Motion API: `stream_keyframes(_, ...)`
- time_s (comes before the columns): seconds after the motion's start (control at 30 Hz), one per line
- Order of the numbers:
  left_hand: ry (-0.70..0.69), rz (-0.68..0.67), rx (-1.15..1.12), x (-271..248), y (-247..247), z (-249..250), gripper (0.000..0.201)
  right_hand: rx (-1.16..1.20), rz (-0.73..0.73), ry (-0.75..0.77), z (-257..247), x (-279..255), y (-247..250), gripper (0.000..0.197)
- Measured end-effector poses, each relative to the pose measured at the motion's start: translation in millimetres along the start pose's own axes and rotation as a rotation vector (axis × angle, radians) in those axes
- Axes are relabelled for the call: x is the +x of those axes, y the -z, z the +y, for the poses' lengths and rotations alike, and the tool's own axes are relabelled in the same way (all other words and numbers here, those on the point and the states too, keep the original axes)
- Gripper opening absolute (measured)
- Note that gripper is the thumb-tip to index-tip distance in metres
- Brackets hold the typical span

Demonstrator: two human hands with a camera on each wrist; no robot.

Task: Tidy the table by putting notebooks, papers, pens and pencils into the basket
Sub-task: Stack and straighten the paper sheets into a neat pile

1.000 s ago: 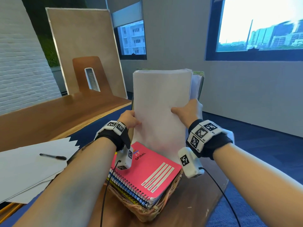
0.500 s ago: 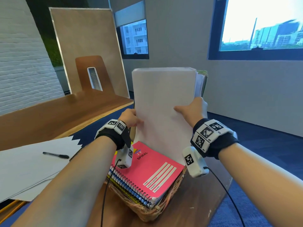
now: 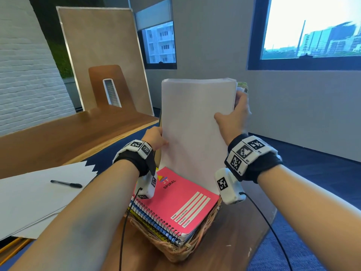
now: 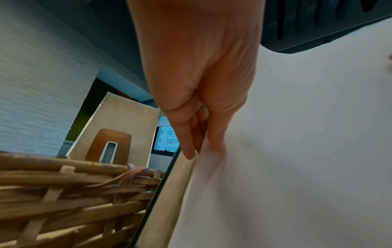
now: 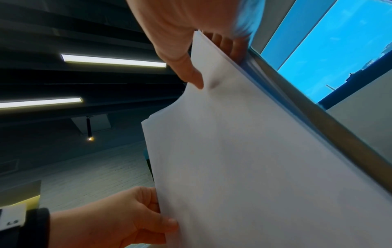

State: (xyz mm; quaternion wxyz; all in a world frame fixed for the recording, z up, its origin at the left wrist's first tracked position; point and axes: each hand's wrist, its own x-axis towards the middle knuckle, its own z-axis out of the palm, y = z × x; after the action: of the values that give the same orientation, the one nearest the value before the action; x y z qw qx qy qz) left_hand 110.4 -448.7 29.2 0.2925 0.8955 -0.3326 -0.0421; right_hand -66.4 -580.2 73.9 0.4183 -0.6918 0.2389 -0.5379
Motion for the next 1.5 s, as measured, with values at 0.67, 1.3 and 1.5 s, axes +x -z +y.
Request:
stream_keyframes(0.67,-0.083,0.335,-0.369,5.4,21.0,50.4,0.044,-0.066,0.11,0.079,3.3,15.0,3.3,0.069)
stream_keyframes(1.3,-0.072,0.322,-0.243,-6.6,46.2,38.7,0.033,-0.197,0.178,0.044,-18.9,49.2,14.8,0.013)
stream_keyframes(1.5,-0.376,0.41,-0.07,-6.3,54.7,77.5,0.033,-0.13,0.187,-0.009,-21.6,50.7,16.7,0.014)
